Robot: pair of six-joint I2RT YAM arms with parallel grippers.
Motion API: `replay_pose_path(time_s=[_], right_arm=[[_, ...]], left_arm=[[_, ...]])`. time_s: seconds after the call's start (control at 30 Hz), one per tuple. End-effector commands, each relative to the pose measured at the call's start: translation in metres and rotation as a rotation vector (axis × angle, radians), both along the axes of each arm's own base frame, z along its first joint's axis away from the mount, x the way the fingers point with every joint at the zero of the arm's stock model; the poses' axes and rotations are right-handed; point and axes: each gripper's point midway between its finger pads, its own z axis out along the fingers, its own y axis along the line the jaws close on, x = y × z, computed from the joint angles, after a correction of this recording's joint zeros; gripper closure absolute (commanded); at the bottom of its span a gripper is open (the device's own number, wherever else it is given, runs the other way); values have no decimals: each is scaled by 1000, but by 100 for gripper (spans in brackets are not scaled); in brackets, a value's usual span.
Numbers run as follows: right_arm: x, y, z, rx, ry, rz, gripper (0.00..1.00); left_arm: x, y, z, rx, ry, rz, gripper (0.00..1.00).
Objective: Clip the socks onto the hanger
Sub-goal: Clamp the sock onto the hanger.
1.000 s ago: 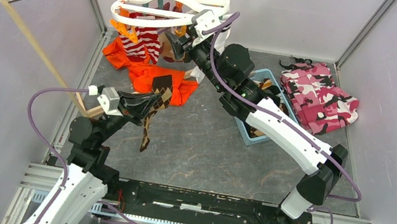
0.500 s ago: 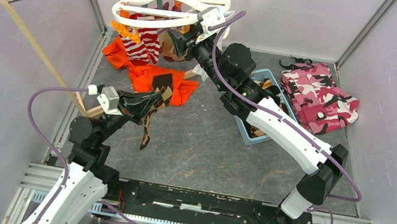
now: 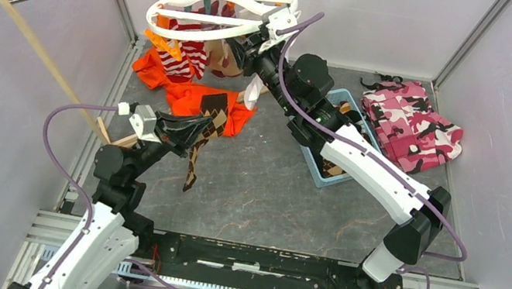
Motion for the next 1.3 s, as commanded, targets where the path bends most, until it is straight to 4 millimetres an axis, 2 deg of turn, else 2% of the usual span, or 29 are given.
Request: replay_pose_path(time_s=[0.0,0.37,0.4,0.53,0.63,0.9,1.27], right_arm=[[-15,-14,32,80,-17,44,100],[-15,-9,29,122,106,154,100],[-15,-9,29,122,110,159,99],[-15,-10,27,117,113,164,73],[-16,-11,28,119,108,165,63],[-17,-13,31,123,96,166,50],[-14,-27,33,160,101,147,48]], left_arm=[[-5,-7,27,-73,-31,-74,98],[4,-20,50,-80,-78,-143,98],[4,-20,52,-83,-80,-149,98],[2,-21,52,-95,-76,-163,98],[3,-22,50,-96,-71,-165,98],[2,-22,50,-97,-69,-169,98],[3,-22,52,-105,-69,-172,98]])
